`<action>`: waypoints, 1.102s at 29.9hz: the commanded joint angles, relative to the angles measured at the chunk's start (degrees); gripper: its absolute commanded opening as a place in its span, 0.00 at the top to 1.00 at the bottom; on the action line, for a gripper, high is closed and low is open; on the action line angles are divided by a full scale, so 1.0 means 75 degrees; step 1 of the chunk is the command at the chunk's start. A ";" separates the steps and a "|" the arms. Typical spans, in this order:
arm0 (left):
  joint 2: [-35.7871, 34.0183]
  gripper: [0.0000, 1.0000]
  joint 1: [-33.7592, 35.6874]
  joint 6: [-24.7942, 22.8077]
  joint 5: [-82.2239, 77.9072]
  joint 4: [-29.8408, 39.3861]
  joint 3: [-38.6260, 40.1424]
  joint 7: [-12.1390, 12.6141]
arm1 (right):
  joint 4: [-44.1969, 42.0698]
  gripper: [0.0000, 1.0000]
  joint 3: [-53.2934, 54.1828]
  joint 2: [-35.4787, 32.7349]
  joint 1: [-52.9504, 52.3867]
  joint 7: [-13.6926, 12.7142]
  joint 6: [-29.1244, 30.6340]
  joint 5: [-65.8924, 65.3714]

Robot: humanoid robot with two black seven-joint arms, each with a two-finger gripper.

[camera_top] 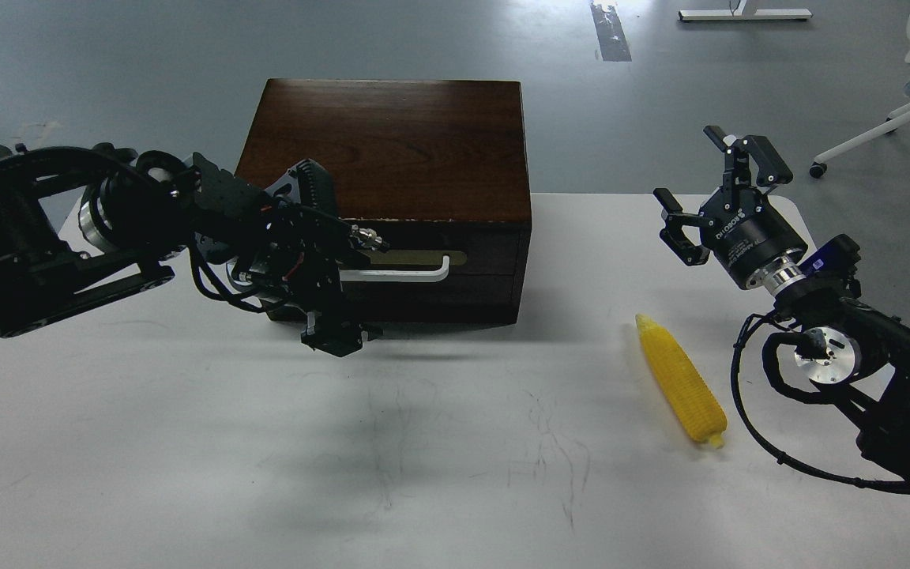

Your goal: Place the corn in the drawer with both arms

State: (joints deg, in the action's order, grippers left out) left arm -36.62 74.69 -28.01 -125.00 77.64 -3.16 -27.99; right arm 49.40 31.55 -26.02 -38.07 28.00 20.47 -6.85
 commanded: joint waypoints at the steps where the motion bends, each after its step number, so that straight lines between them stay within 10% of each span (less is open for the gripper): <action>1: 0.0020 0.02 -0.0045 0.0001 0.0000 -0.0005 0.0000 -0.0001 | -0.0012 0.00 0.0012 0.0001 0.0002 0.0000 -0.0010 -0.0001; 33: 0.0184 0.02 0.0224 0.0001 0.0000 0.0967 -0.0551 -0.0001 | -0.0012 0.00 0.0047 0.0001 0.0002 0.0000 -0.0034 -0.0001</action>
State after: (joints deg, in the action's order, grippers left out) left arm -35.20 75.25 -28.00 -125.01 84.07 -6.39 -27.99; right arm 49.30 31.82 -26.02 -38.05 28.00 20.21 -6.85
